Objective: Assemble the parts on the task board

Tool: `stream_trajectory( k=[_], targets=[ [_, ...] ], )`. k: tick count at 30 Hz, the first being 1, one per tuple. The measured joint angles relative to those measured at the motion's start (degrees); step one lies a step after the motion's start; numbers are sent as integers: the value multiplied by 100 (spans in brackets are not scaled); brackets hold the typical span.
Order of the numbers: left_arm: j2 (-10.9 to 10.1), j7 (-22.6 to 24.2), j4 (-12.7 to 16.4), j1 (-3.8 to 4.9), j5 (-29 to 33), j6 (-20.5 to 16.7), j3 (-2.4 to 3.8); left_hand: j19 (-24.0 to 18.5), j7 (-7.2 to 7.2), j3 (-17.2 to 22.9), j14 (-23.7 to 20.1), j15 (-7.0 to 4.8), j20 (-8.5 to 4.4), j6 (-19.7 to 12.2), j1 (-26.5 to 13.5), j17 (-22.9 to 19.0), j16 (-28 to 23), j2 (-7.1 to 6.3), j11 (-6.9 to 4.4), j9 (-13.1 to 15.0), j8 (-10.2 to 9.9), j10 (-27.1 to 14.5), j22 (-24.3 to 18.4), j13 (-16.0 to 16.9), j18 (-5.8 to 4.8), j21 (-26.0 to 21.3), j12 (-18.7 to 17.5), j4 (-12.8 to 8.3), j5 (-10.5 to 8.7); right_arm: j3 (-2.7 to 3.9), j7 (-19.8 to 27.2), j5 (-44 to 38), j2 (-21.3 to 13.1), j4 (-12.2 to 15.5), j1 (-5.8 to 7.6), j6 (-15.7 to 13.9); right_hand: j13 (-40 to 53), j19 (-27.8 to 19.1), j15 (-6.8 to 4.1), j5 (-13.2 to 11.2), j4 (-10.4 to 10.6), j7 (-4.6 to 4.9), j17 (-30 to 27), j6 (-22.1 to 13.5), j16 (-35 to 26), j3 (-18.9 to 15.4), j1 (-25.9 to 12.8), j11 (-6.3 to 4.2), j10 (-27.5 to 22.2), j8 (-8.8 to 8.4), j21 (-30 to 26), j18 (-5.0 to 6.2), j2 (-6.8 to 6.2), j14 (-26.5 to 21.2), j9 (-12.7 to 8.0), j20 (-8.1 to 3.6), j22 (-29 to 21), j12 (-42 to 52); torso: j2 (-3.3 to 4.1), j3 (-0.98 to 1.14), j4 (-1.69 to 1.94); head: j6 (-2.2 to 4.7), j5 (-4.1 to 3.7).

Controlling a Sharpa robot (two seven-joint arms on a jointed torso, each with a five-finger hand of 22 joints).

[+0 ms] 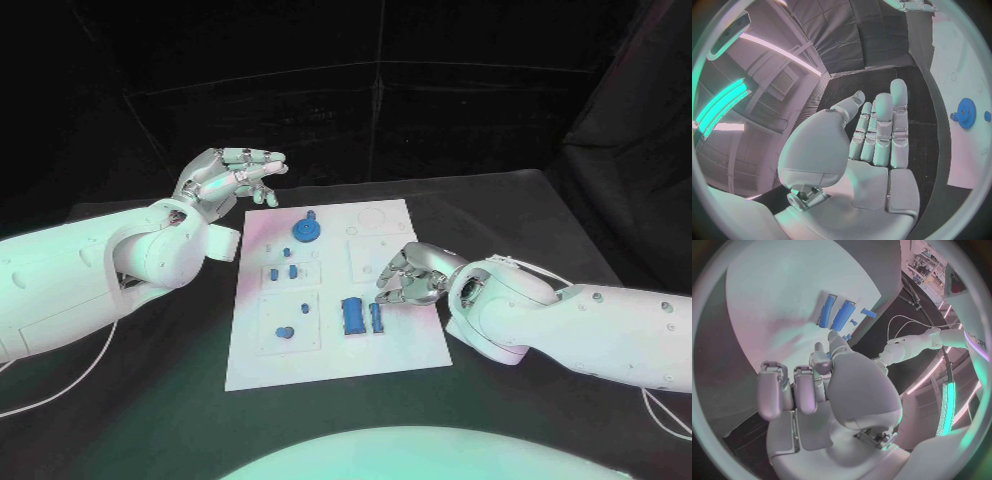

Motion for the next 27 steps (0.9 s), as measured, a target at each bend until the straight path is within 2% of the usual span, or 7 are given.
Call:
stream_trajectory(
  k=[5, 9, 20, 27],
  targets=[
    [-3, -2, 0, 0, 0, 0, 0, 0, 0, 0, 0, 0, 0, 0, 0, -5, 0, 0, 0, 0, -2, 0, -6, 0, 0, -25, 0, 0, 0, 0, 206, -30, -15, -2, 0, 42, -17, 3, 20, 40, -59, 24, 0, -61, 0, 59, 87, 20, -20, 0, -24, -1, 45, 20, -78, 38, 0, -29, 2, 1, 2, 0, 8],
    [-3, -3, 0, 0, 0, -1, 0, 0, 0, 0, 0, 0, 0, 0, 0, -5, 0, 0, 0, 0, -2, 0, -6, 0, 0, -25, 0, 0, 0, -4, 305, -54, -8, -20, 0, 166, -25, -18, 41, 351, -147, 24, 0, -61, 0, 147, 174, 40, -41, 1, -24, 0, 63, 0, -167, 58, 0, -47, 3, 1, 4, -13, 15],
    [-5, -20, 0, 0, 0, -4, 0, 0, 0, 0, 0, 0, 0, 0, 0, -10, 0, 0, -21, 0, -2, -21, -6, 0, 0, -25, 0, 0, 0, -12, 380, -88, 58, -75, -44, 566, -42, -17, 41, 854, -135, 38, 0, -45, 0, 398, 174, 61, -61, 1, -24, 0, 63, 0, -337, 57, -1, -51, 3, 1, 8, -31, 18],
    [-5, -37, -1, 0, 0, -12, 0, 0, 0, 0, 0, 0, 0, 0, 24, -10, 23, 24, -21, 0, -2, -21, -11, 0, 0, -25, 0, 0, 0, -12, 370, -119, 77, -101, -59, 752, -43, -17, 41, 951, -127, 42, 0, -41, 0, 467, 173, 61, -61, 0, -24, 0, 63, 0, -380, 57, -1, -51, 3, 1, 8, -36, 20]
  ],
)
